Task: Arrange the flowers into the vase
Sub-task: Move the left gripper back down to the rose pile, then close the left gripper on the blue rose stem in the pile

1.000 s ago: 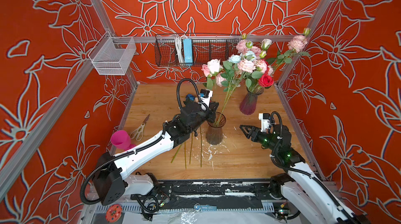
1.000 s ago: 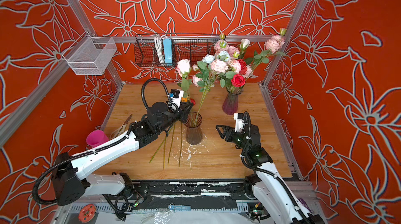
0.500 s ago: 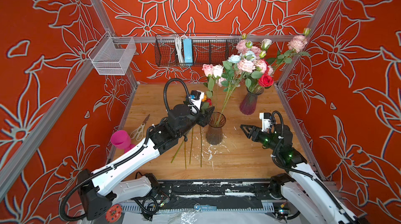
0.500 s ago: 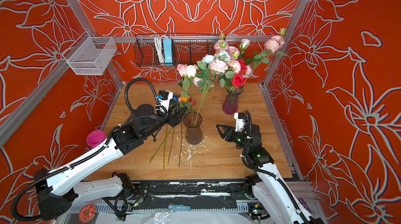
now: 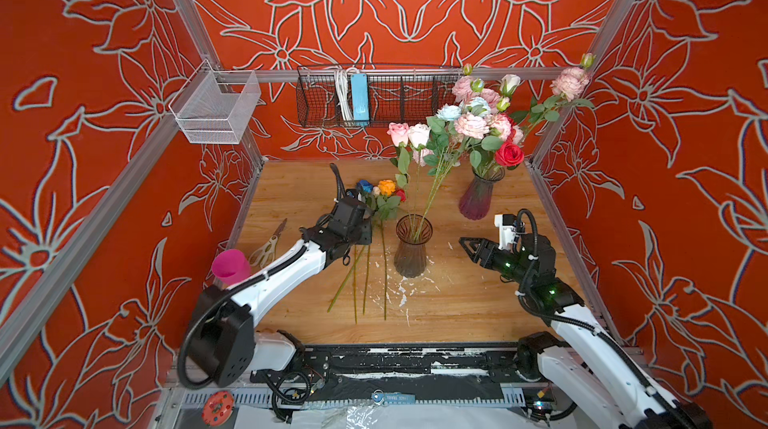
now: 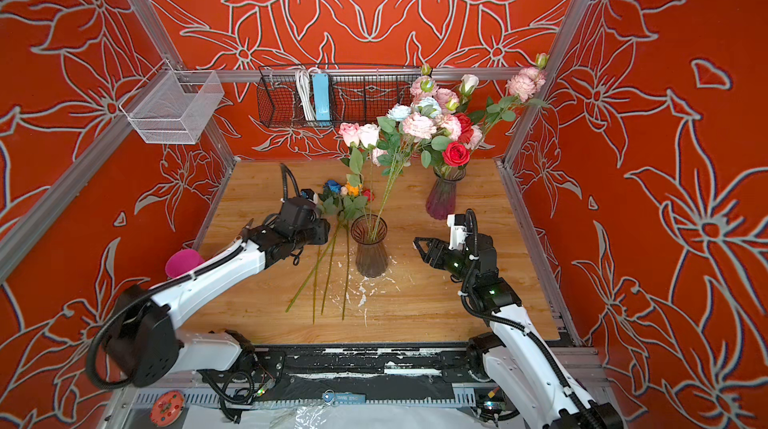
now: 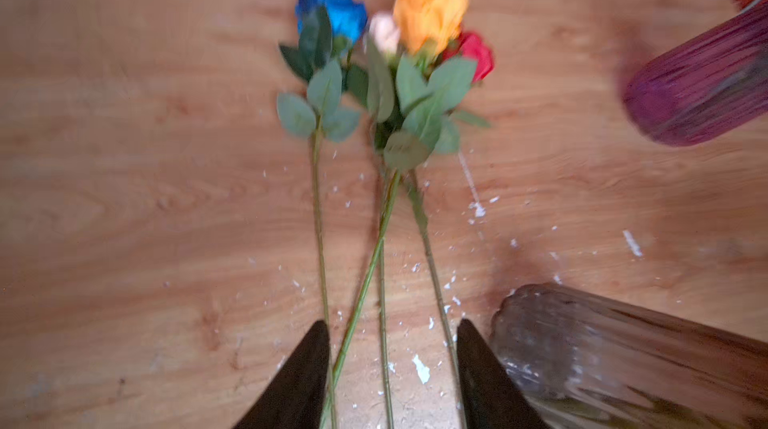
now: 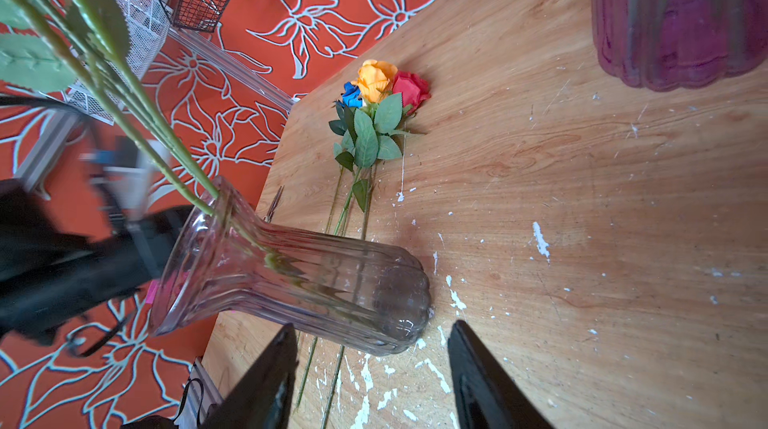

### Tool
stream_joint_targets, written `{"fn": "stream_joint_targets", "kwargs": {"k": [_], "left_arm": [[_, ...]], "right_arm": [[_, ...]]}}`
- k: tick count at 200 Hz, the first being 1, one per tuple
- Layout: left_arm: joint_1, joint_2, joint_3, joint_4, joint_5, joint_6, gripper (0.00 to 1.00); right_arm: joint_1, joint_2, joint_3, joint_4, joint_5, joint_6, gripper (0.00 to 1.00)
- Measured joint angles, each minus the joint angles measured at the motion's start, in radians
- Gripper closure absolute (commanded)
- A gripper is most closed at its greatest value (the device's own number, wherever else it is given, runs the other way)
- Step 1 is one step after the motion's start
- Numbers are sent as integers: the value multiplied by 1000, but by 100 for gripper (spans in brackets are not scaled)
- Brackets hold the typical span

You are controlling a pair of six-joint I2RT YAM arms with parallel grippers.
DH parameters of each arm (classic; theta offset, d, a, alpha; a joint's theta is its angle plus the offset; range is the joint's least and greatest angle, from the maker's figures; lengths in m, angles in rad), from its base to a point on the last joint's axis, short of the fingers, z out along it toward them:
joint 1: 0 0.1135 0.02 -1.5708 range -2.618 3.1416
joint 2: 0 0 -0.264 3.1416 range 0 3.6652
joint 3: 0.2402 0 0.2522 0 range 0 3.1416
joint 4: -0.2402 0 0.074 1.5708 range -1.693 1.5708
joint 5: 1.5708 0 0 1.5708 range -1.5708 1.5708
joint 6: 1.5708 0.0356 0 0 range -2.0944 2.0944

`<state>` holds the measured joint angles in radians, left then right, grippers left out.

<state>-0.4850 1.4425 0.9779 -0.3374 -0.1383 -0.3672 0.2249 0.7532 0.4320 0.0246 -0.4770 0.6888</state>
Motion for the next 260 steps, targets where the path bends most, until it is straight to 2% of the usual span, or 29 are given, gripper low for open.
{"fn": "stream_joint_targets", "kwargs": {"k": [23,50,75,98,116,148,194,260], "left_arm": [[1,200,107,-59,35,10,64],[2,364,225,-100,44,31,65],[5,439,285,-130,35,48,66],[11,458,308,-148,20,63,71],[15,467,319,-154,14,71,79],[20,484,329,-163,11,84,84],[24,476,326,-172,11,69,82],[91,425,283,-155,81,-8,71]], "right_arm": [[0,0,0,-8,8,0,41],[0,-4,0,-29,18,0,41],[0,-23,0,-47,28,-1,41],[0,-38,0,-50,32,-2,41],[0,-37,0,-56,36,-6,41],[0,-40,0,-69,55,-8,41],[0,-56,0,-78,76,-15,41],[0,-46,0,-78,77,-19,41]]}}
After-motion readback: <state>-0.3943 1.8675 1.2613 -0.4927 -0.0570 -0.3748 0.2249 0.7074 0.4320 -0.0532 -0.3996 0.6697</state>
